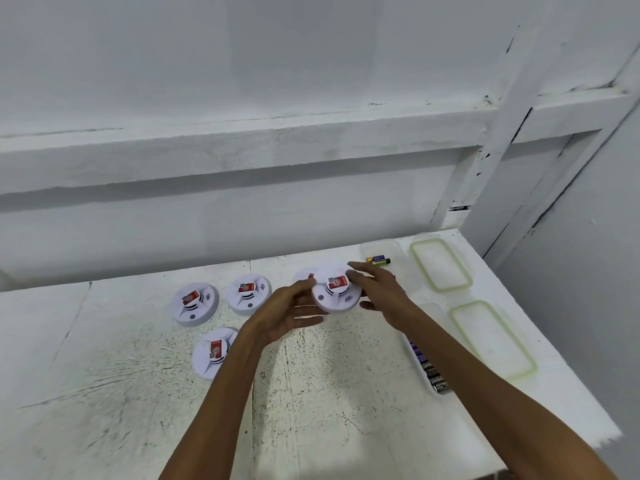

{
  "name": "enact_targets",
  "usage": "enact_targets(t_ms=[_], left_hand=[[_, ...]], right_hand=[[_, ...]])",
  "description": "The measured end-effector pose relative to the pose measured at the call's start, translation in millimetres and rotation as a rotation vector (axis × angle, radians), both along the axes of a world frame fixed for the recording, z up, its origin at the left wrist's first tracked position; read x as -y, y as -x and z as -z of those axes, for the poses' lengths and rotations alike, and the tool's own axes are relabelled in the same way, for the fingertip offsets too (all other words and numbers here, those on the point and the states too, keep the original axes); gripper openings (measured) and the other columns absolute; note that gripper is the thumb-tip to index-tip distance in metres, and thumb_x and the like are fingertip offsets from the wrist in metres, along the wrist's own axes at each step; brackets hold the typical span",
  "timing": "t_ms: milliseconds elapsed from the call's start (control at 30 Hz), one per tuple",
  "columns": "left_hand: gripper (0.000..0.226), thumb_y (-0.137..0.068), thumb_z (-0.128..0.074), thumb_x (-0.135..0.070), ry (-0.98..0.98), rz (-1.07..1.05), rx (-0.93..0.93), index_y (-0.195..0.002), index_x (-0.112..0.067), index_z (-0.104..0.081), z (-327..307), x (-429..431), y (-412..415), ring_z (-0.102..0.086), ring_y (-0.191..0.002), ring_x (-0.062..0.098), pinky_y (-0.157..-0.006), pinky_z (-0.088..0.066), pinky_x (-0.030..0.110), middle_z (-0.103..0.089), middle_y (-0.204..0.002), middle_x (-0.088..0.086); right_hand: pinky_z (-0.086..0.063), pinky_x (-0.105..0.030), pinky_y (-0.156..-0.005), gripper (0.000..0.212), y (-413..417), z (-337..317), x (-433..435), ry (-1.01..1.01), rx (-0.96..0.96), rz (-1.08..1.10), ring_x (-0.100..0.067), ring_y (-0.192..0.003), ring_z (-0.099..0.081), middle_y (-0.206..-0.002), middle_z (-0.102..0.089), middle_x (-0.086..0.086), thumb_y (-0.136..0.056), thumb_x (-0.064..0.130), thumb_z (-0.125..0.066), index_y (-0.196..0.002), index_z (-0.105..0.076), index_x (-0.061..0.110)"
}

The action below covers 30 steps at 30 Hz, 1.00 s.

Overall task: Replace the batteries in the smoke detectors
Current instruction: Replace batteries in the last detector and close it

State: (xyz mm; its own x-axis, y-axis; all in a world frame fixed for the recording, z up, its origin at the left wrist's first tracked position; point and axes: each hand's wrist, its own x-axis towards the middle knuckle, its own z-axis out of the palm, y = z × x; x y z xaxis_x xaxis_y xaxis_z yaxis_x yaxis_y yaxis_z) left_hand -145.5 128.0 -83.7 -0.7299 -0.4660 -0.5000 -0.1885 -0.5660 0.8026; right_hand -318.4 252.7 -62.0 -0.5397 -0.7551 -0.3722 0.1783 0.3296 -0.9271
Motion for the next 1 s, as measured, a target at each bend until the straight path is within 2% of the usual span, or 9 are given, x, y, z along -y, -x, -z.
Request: enact_targets(t_ms=[67,167,267,433,567,700,767,867,1000], left_hand=[[0.036,-0.098,-0.065,-0.03,0.002,0.022,-0.014,-0.125,-0.005,-0.066,-1.0,-0.6,1.1,-0.074,-0.097,0.033,-0.086,-0.061,0.042,-0.073,-0.116,0.022],[0.037,-0.098,-0.066,-0.018,0.023,0.001,-0.093,-0.132,-0.004,-0.061,-0.2,-4.0,4.4,-0.073,-0.101,0.036,-0.089,-0.061,0.045,-0.073,-0.119,0.022],[0.034,-0.098,-0.064,-0.011,0.022,-0.1,-0.172,-0.13,0.0,-0.06,2.1,-5.2,5.7,-0.073,-0.101,0.039,-0.087,-0.062,0.046,-0.071,-0.122,0.024],[0.032,-0.098,-0.063,-0.005,0.03,-0.225,-0.18,-0.127,0.006,-0.057,4.6,-4.8,8.8,-0.071,-0.105,0.042,-0.083,-0.063,0.047,-0.072,-0.12,0.023],[0.032,-0.098,-0.064,-0.006,0.061,-0.269,-0.17,-0.129,0.003,-0.059,8.1,-6.2,10.1,-0.071,-0.108,0.041,-0.087,-0.062,0.048,-0.072,-0.12,0.022],[0.029,-0.1,-0.062,-0.007,0.076,-0.304,-0.163,-0.127,0.0,-0.061,11.0,-8.1,11.8,-0.073,-0.106,0.037,-0.087,-0.062,0.046,-0.073,-0.121,0.019],[0.029,-0.099,-0.063,-0.008,0.088,-0.312,-0.164,-0.128,0.0,-0.06,11.3,-7.2,10.7,-0.072,-0.107,0.038,-0.091,-0.06,0.05,-0.072,-0.121,0.019],[0.03,-0.099,-0.064,-0.009,0.134,-0.313,-0.152,-0.127,-0.001,-0.061,10.4,-5.0,9.0,-0.072,-0.105,0.039,-0.092,-0.059,0.052,-0.073,-0.119,0.02],[0.029,-0.099,-0.065,-0.01,0.185,-0.32,-0.124,-0.127,-0.004,-0.062,6.5,-0.6,9.7,-0.073,-0.104,0.037,-0.089,-0.061,0.05,-0.074,-0.116,0.017]], right_hand=[[-0.054,-0.029,-0.068,0.034,0.3,1.2,4.1,-0.015,0.015,0.015,-0.018,-0.091,-0.068,-0.11,-0.073,-0.005,-0.087,0.041,-0.073,-0.115,-0.067,0.022],[-0.059,-0.037,-0.078,0.043,-4.3,3.5,8.2,0.045,0.121,0.034,-0.024,-0.104,-0.069,-0.114,-0.072,-0.004,-0.086,0.045,-0.072,-0.116,-0.065,0.016],[-0.058,-0.034,-0.081,0.043,-9.0,2.9,6.9,0.083,0.169,-0.094,-0.022,-0.107,-0.068,-0.121,-0.069,-0.002,-0.087,0.031,-0.074,-0.127,-0.057,0.024],[-0.059,-0.031,-0.083,0.068,-14.2,6.2,2.7,0.166,0.003,-0.264,-0.011,-0.11,-0.065,-0.125,-0.065,0.009,-0.083,0.002,-0.076,-0.135,-0.046,0.033],[-0.057,-0.028,-0.085,0.069,-17.6,4.6,7.2,0.187,-0.098,-0.255,-0.012,-0.114,-0.062,-0.127,-0.062,0.014,-0.081,0.007,-0.079,-0.129,-0.047,0.045],[-0.049,-0.029,-0.103,0.099,-21.2,11.6,16.6,0.137,-0.277,-0.283,-0.008,-0.134,-0.045,-0.152,-0.038,0.012,-0.081,0.019,-0.081,-0.154,-0.017,0.04],[-0.053,-0.032,-0.1,0.1,-20.7,11.7,21.0,0.151,-0.236,-0.269,-0.009,-0.133,-0.046,-0.152,-0.039,0.012,-0.079,0.013,-0.079,-0.153,-0.02,0.041],[-0.059,-0.034,-0.087,0.089,-18.4,8.6,24.7,0.192,-0.136,-0.243,-0.015,-0.126,-0.054,-0.142,-0.051,0.007,-0.078,-0.003,-0.074,-0.148,-0.033,0.033],[-0.06,-0.041,-0.086,0.089,-18.1,11.5,30.9,0.201,-0.089,-0.221,-0.019,-0.125,-0.056,-0.14,-0.054,0.005,-0.076,-0.005,-0.074,-0.147,-0.038,0.033]])
